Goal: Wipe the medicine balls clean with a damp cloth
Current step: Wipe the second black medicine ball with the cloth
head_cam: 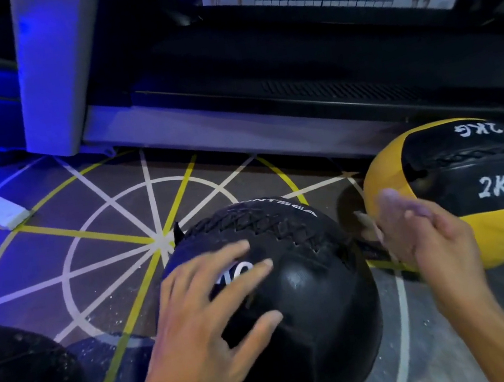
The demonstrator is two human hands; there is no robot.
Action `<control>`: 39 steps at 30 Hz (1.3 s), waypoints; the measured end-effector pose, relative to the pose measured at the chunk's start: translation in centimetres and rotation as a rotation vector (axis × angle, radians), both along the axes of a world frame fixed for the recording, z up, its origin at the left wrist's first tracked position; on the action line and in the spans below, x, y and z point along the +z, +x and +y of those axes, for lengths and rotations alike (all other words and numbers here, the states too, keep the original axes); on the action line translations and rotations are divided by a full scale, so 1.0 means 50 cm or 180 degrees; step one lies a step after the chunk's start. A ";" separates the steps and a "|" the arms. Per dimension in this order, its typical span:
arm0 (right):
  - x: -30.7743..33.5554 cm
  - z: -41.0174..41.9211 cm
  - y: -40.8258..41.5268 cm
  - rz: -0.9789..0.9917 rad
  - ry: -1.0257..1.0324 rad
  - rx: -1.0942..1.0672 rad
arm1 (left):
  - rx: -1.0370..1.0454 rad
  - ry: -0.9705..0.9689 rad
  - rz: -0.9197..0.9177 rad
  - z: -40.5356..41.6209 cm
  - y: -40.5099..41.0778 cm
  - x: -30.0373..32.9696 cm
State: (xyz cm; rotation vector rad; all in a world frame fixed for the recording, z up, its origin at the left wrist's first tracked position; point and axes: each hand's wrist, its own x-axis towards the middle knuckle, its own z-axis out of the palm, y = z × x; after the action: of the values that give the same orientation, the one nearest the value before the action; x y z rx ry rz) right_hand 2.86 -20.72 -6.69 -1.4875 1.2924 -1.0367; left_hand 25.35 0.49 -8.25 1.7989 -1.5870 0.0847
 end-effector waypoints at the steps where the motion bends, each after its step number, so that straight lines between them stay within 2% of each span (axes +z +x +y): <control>1: -0.011 -0.001 -0.012 -0.0005 0.0266 0.0061 | -0.0012 0.0160 0.0105 -0.004 0.003 0.000; 4: -0.044 0.012 -0.020 0.0637 0.1137 0.0662 | -0.0139 0.0390 0.0222 -0.003 0.005 -0.007; 6: -0.014 0.016 0.004 0.0829 0.1226 0.0845 | -0.0202 0.0394 0.0154 0.001 -0.005 -0.010; 7: 0.015 0.018 0.027 0.0898 0.0973 0.0884 | -0.0229 0.0378 0.0162 0.002 -0.014 -0.011; 9: 0.067 0.043 0.090 0.1040 0.0091 0.1428 | -0.0353 0.0384 0.0152 -0.002 -0.037 -0.012; 12: 0.101 0.127 0.193 0.1991 -0.1227 0.2720 | -0.0607 0.0442 -0.0111 -0.013 -0.067 -0.015; 13: 0.105 0.134 0.211 0.1974 -0.1143 0.2922 | -0.0644 0.0456 -0.0133 -0.016 -0.070 -0.016; 15: 0.092 0.070 0.197 0.1771 -0.0740 0.2821 | -0.0577 0.0455 -0.0030 -0.014 -0.065 -0.018; 17: 0.080 -0.022 0.157 0.2434 -0.0361 0.2323 | -0.0477 0.0432 0.0065 -0.008 -0.059 -0.020; 18: 0.071 -0.055 0.136 0.2723 -0.0284 0.2045 | -0.0472 0.0450 0.0085 -0.006 -0.058 -0.021; 20: 0.072 -0.043 0.129 0.2639 -0.0495 0.2006 | -0.0511 0.0459 0.0186 -0.008 -0.060 -0.017; 22: 0.083 0.025 0.168 0.2196 -0.0936 0.2529 | -0.0510 0.0453 0.0165 -0.013 -0.062 -0.018; 25: 0.108 0.070 0.220 0.2180 -0.1532 0.3437 | -0.0581 0.0570 0.0092 -0.011 -0.061 -0.018; 26: 0.103 0.036 0.231 0.2376 -0.1547 0.3399 | -0.0579 0.0601 0.0111 -0.010 -0.060 -0.017; 28: 0.105 -0.030 0.257 0.2812 -0.1109 0.2916 | -0.0568 0.0647 0.0127 -0.013 -0.060 -0.014; 29: 0.104 -0.041 0.270 0.2837 -0.0945 0.2835 | -0.0562 0.0661 0.0133 -0.016 -0.062 -0.011; 32: 0.107 0.040 0.322 0.2552 -0.1182 0.3717 | -0.0618 0.0732 0.0117 -0.024 -0.062 -0.008; 33: 0.106 0.069 0.334 0.2578 -0.1223 0.4065 | -0.0635 0.0752 0.0101 -0.024 -0.060 -0.009; 34: 0.102 0.070 0.341 0.2703 -0.1289 0.4121 | -0.0659 0.0780 0.0090 -0.022 -0.057 -0.009; 37: 0.088 -0.023 0.355 0.3153 -0.0976 0.3185 | -0.0653 0.0789 0.0239 -0.020 -0.055 -0.005; 39: 0.083 -0.045 0.357 0.3115 -0.0851 0.3025 | -0.0666 0.0790 0.0262 -0.025 -0.057 -0.004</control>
State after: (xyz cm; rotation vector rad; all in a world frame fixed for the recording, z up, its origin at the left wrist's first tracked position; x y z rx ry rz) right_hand 20.69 -22.97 -2.53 -2.5840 0.7917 0.2181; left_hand 22.50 -0.77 -8.43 1.7808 -1.7778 -0.2920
